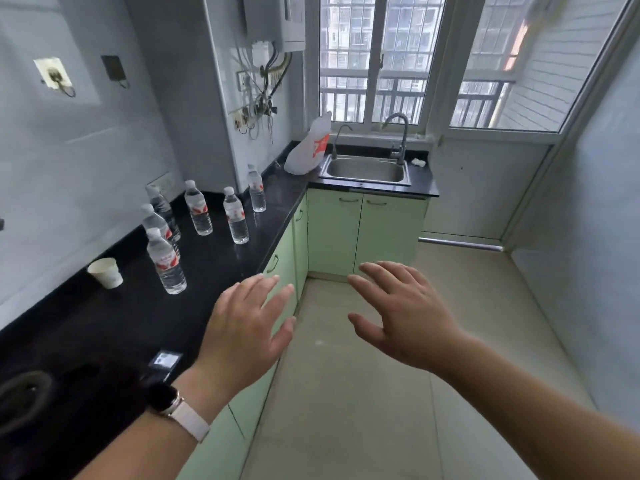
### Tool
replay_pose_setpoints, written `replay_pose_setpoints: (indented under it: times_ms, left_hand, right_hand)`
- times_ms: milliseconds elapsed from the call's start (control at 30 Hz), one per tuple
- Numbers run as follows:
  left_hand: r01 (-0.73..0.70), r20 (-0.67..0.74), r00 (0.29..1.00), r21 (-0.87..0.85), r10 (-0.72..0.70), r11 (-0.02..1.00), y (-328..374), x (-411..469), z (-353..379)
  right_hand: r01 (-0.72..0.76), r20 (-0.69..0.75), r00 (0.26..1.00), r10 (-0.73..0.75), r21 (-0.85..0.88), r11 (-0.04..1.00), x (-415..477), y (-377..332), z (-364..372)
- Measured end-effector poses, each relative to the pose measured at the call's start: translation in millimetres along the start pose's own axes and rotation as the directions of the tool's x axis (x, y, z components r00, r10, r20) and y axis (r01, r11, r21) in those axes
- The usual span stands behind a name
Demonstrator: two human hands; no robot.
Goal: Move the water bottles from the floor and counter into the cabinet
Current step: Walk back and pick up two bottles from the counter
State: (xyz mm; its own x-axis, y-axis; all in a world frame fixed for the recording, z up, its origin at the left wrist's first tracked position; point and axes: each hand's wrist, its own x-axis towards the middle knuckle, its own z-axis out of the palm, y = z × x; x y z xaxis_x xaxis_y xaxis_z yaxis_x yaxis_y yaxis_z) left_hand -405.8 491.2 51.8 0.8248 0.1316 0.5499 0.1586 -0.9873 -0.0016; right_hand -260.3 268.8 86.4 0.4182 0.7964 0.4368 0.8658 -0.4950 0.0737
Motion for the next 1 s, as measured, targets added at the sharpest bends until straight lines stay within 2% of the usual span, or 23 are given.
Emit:
replay_pose_setpoints:
  times_ms: [200, 467, 700, 833, 1000]
  left_hand:
    - [0.008, 0.03, 1.0, -0.017, -0.008, 1.0, -38.8, 42.6, 31.9]
    - [0.054, 0.061, 0.997, 0.036, -0.056, 0.998, -64.8, 101.2, 89.0]
    - [0.193, 0.1, 0.974, 0.115, -0.204, 0.974, -67.3, 174.3, 135.3]
    - [0.264, 0.107, 0.952, 0.187, -0.287, 0.946, -61.9, 212.2, 154.9]
    - [0.365, 0.109, 0.909, 0.258, -0.403, 0.894, -62.0, 229.8, 166.1]
  right_hand:
    - [-0.012, 0.002, 1.0, 0.012, 0.034, 0.999, 56.5, 10.1, 35.3]
    - [0.037, 0.044, 0.998, -0.043, 0.125, 0.991, 127.9, 61.4, 103.3]
    - [0.119, 0.085, 0.986, -0.143, 0.242, 0.963, 202.1, 134.6, 158.9]
    - [0.216, 0.071, 0.967, -0.245, 0.278, 0.936, 243.8, 174.1, 183.8]
    - [0.305, 0.071, 0.933, -0.352, 0.358, 0.882, 285.5, 190.3, 210.9]
